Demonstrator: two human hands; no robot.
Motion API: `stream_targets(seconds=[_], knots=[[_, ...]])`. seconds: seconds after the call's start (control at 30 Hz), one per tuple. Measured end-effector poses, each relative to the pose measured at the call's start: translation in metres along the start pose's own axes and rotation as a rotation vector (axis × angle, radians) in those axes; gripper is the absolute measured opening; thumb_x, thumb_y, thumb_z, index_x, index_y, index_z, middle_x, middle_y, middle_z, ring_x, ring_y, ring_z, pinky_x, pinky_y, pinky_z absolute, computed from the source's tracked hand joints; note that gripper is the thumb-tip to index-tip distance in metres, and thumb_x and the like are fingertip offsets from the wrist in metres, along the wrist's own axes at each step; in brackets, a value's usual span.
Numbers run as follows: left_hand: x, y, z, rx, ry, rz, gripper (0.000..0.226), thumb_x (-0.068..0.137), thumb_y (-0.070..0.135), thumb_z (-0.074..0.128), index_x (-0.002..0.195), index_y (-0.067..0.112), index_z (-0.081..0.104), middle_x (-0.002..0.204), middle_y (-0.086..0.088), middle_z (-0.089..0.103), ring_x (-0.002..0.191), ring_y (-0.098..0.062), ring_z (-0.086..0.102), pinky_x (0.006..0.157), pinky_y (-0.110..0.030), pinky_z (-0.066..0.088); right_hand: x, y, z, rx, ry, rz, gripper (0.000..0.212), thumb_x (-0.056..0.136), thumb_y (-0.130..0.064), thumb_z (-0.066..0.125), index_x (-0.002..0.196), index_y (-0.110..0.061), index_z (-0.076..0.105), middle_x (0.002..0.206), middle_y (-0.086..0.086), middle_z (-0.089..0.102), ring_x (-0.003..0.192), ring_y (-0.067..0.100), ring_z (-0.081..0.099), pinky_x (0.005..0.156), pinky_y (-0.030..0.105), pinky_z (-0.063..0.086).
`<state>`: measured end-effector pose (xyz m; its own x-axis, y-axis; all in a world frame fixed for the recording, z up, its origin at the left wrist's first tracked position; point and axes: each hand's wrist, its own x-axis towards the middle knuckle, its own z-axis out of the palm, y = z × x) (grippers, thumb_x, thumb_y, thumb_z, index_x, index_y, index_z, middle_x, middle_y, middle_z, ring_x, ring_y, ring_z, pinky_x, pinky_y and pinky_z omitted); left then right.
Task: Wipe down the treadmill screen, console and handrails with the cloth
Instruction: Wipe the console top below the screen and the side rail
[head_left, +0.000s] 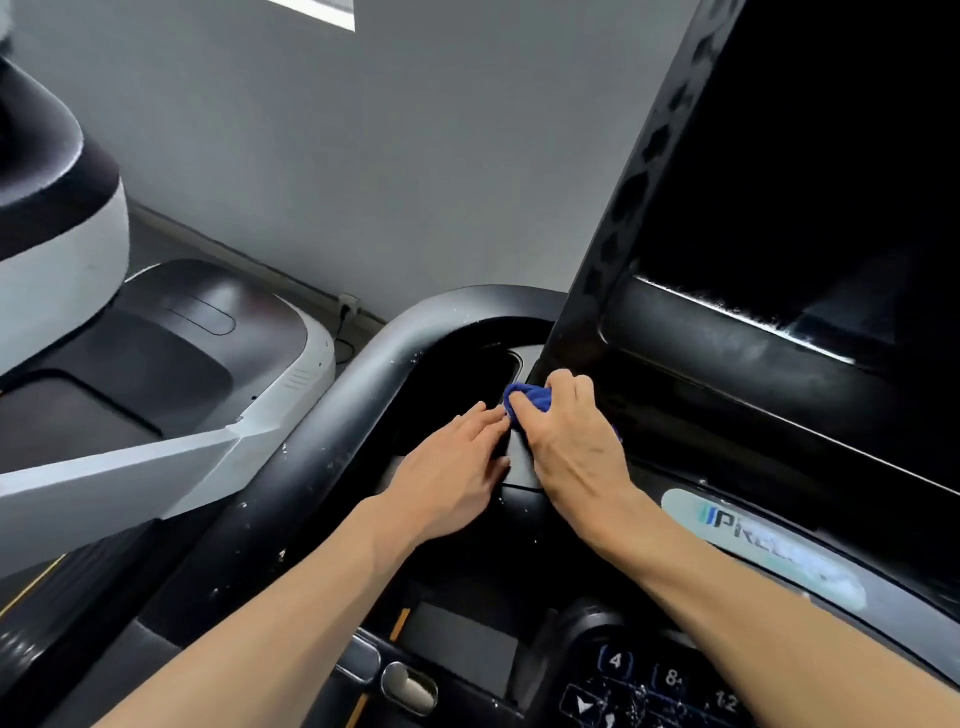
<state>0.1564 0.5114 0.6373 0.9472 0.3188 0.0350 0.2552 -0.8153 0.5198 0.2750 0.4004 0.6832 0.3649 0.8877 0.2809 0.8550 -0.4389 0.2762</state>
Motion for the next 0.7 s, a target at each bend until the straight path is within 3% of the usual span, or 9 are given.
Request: stream_targets(seconds=[0.13,0.3,0.43,0.57,0.7], knots=[[-0.002,-0.003,-0.003,-0.004,-0.025,0.023,0.059,0.108,0.038,0.04,0.16,0.017,0.025,0.168,0.005,0.019,0.156,-0.013,0.008,0.126,-0.027,0.006,-0.005,-0.022,-0.005,-0.022,-0.066,0.127,0.046,0.071,0.001,0.054,0.114,-0.012,0.065,0.088,0.017,0.048,0.074,0.03,0.044,0.053,0.03,0.031],[-0.001,-0.01,-0.005,0.023,-0.059,0.056,0.061,0.108,0.042,0.038,0.161,0.017,0.022,0.169,0.005,0.017,0.156,-0.014,0.006,0.125,-0.027,0.002,-0.025,-0.014,-0.012,-0.086,-0.133,0.12,0.057,0.066,-0.001,0.075,0.12,-0.014,0.065,0.089,0.014,0.046,0.076,0.028,0.044,0.052,0.029,0.028],[0.0,-0.015,-0.004,0.023,-0.053,0.086,0.061,0.107,0.043,0.037,0.161,0.018,0.022,0.169,0.006,0.016,0.156,-0.015,0.006,0.127,-0.029,0.004,0.005,-0.03,-0.003,-0.168,-0.099,0.144,0.048,0.071,-0.001,0.063,0.117,-0.013,0.065,0.088,0.013,0.048,0.076,0.027,0.046,0.053,0.028,0.032],[-0.003,-0.015,-0.006,0.071,-0.066,0.113,0.061,0.108,0.042,0.034,0.161,0.015,0.021,0.169,0.003,0.016,0.157,-0.018,0.007,0.126,-0.031,0.004,-0.026,-0.029,-0.01,-0.18,-0.139,0.108,0.054,0.074,0.002,0.056,0.127,-0.008,0.06,0.086,0.013,0.046,0.075,0.027,0.042,0.055,0.03,0.034],[-0.002,-0.018,-0.004,0.04,-0.059,0.121,0.061,0.108,0.042,0.032,0.162,0.017,0.017,0.17,0.004,0.013,0.157,-0.018,0.006,0.127,-0.032,0.005,0.013,-0.039,-0.008,-0.284,-0.133,0.172,0.035,0.074,-0.003,0.055,0.106,-0.011,0.065,0.082,0.01,0.048,0.07,0.024,0.047,0.046,0.027,0.023]])
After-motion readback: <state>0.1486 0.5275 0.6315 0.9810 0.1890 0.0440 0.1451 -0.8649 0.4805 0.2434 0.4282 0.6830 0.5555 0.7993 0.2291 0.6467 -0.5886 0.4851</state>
